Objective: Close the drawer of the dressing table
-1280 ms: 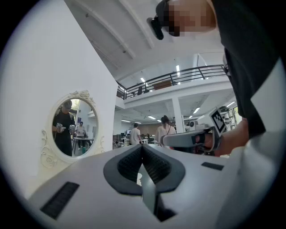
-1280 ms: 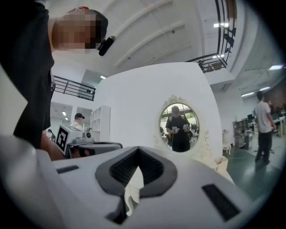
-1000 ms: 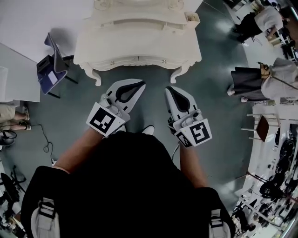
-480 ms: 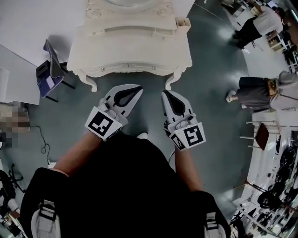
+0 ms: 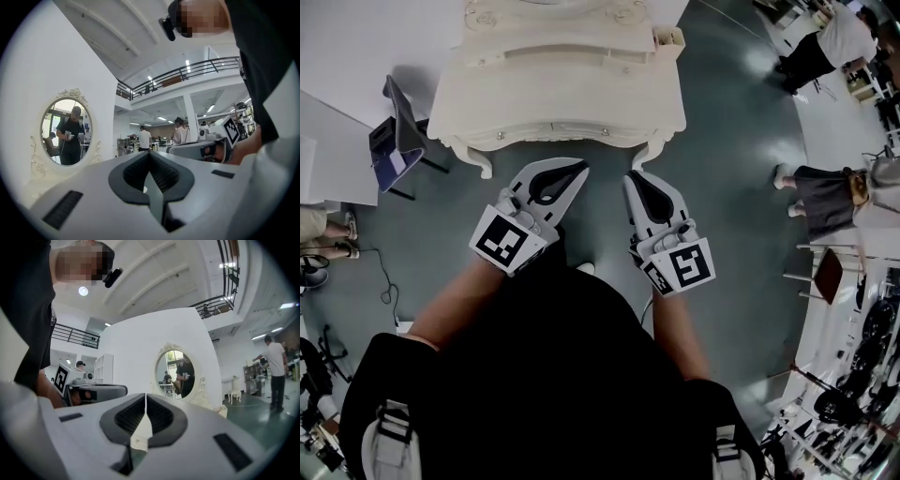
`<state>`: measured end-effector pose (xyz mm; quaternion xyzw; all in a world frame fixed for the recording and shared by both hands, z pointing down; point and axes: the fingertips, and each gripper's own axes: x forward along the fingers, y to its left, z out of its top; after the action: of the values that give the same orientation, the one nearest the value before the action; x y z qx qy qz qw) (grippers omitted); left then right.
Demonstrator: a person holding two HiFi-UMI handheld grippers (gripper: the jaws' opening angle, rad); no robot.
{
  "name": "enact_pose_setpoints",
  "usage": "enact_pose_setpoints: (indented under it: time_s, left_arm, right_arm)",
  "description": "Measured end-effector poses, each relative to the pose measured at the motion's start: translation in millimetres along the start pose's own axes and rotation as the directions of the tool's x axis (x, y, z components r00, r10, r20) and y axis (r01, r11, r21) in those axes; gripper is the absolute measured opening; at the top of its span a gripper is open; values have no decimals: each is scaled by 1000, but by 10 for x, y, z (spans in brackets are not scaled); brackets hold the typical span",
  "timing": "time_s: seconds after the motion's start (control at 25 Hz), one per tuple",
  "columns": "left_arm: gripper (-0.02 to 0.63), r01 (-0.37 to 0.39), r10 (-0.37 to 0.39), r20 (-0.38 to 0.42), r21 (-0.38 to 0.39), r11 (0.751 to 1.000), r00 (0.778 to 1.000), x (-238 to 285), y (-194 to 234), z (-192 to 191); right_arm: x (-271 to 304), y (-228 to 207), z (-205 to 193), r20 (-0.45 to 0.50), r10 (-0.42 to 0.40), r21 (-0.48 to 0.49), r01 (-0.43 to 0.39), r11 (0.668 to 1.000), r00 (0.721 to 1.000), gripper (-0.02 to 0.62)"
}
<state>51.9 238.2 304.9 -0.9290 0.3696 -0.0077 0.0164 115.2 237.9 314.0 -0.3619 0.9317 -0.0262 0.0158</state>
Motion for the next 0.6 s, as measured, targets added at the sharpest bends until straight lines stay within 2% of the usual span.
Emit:
enact_pose_setpoints:
  time_s: [0.24,0.6]
  left_arm:
    - [-11,21,-21,1,-14,1000,1000,278,424,-141]
    - [-11,59,-59,3,-37,998,998,665,1283,-239]
  right_arm:
    - [395,-255,-92,-34,-13,2,13,1000,999,3]
    - [1225,-686,-202,-94,-38,26,41,999,995,3]
